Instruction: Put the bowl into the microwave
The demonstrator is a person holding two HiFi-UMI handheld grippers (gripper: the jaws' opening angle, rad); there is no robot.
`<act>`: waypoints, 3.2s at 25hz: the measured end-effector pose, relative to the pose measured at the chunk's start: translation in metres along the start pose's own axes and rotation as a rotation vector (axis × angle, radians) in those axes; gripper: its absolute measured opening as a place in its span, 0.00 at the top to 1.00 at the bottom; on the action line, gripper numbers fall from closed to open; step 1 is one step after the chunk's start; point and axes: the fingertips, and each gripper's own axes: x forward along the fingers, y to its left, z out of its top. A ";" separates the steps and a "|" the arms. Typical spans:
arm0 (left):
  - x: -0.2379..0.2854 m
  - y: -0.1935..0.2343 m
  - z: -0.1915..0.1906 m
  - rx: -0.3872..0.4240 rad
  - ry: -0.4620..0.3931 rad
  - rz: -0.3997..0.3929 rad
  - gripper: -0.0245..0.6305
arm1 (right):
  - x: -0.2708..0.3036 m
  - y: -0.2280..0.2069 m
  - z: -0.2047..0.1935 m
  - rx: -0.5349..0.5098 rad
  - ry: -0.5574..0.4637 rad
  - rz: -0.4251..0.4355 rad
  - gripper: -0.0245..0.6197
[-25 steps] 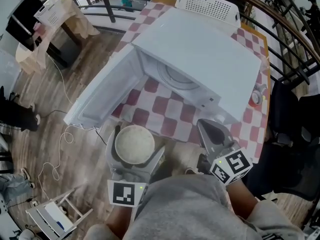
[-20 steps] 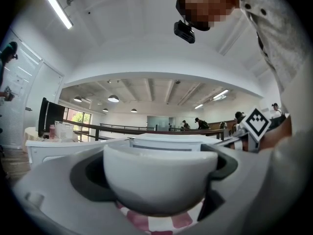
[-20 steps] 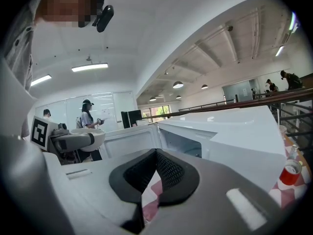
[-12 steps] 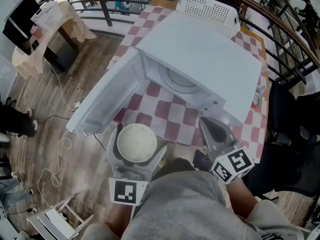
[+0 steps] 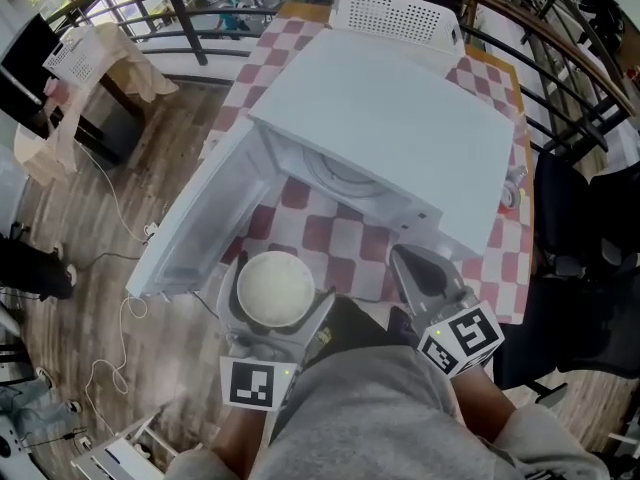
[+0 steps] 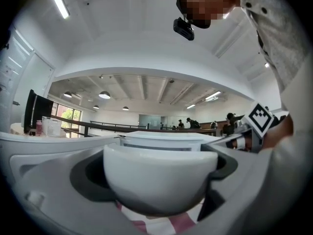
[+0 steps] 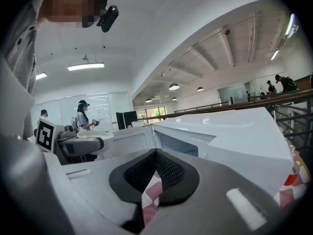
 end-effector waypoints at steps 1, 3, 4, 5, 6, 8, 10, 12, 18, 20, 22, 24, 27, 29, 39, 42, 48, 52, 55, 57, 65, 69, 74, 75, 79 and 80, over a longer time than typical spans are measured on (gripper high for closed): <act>0.006 0.000 -0.001 0.004 -0.002 -0.005 0.14 | 0.001 -0.002 0.000 0.003 0.000 -0.001 0.96; 0.018 -0.001 -0.005 0.008 0.013 -0.021 0.14 | 0.006 -0.005 -0.002 0.013 0.003 -0.003 0.96; 0.025 -0.001 -0.007 0.009 0.021 -0.028 0.14 | 0.009 -0.006 -0.002 0.018 0.004 -0.002 0.96; 0.032 -0.001 -0.009 0.010 0.026 -0.035 0.14 | 0.012 -0.006 -0.002 0.022 0.005 0.000 0.96; 0.039 -0.001 -0.012 0.012 0.030 -0.043 0.14 | 0.014 -0.007 -0.002 0.025 0.007 0.003 0.96; 0.052 -0.002 -0.019 0.012 0.040 -0.061 0.14 | 0.018 -0.006 -0.003 0.034 0.014 0.014 0.96; 0.066 -0.004 -0.028 0.015 0.059 -0.080 0.14 | 0.022 -0.004 -0.004 0.041 0.020 0.030 0.96; 0.082 -0.006 -0.038 0.036 0.076 -0.102 0.14 | 0.026 -0.004 -0.004 0.042 0.019 0.039 0.96; 0.131 -0.009 -0.067 0.037 0.100 -0.142 0.14 | 0.042 -0.005 -0.012 0.072 0.044 0.066 0.96; 0.146 -0.008 -0.080 0.039 0.116 -0.142 0.14 | 0.046 -0.007 -0.013 0.080 0.050 0.067 0.96; 0.164 -0.007 -0.092 0.061 0.130 -0.143 0.14 | 0.051 -0.010 -0.015 0.089 0.052 0.066 0.96; 0.181 -0.008 -0.102 0.078 0.131 -0.151 0.14 | 0.057 -0.014 -0.018 0.089 0.061 0.064 0.96; 0.203 -0.008 -0.114 0.096 0.147 -0.159 0.14 | 0.064 -0.015 -0.018 0.095 0.064 0.067 0.96; 0.217 -0.010 -0.121 0.114 0.149 -0.161 0.14 | 0.067 -0.016 -0.017 0.104 0.063 0.065 0.96; 0.273 -0.013 -0.152 0.183 0.220 -0.098 0.14 | 0.070 -0.015 -0.023 0.088 0.094 0.047 0.96; 0.281 -0.010 -0.160 0.218 0.237 -0.085 0.14 | 0.070 -0.019 -0.022 0.108 0.086 0.031 0.96; 0.287 0.001 -0.160 0.232 0.231 -0.039 0.14 | 0.074 -0.011 -0.027 0.116 0.100 0.041 0.96; 0.287 0.003 -0.158 0.264 0.200 0.004 0.14 | 0.077 -0.006 -0.026 0.112 0.102 0.054 0.96; 0.286 0.001 -0.159 0.274 0.192 -0.009 0.14 | 0.076 -0.007 -0.024 0.120 0.093 0.051 0.96; 0.284 0.002 -0.161 0.277 0.205 -0.022 0.14 | 0.074 -0.008 -0.023 0.127 0.089 0.049 0.96; 0.276 0.013 -0.176 0.221 0.276 -0.036 0.15 | 0.068 -0.004 -0.021 0.127 0.073 0.045 0.96; 0.270 0.010 -0.175 0.204 0.290 -0.059 0.15 | 0.061 -0.001 -0.017 0.120 0.059 0.036 0.96; 0.259 0.011 -0.173 0.165 0.302 -0.068 0.15 | 0.052 0.004 -0.014 0.106 0.045 0.029 0.96; 0.255 0.013 -0.171 0.145 0.299 -0.066 0.14 | 0.050 0.005 -0.013 0.100 0.041 0.030 0.96; 0.234 0.025 -0.154 0.064 0.266 -0.039 0.15 | 0.043 0.009 -0.010 0.077 0.027 0.031 0.96; 0.225 0.027 -0.150 0.067 0.261 -0.033 0.15 | 0.041 0.011 -0.009 0.074 0.024 0.029 0.96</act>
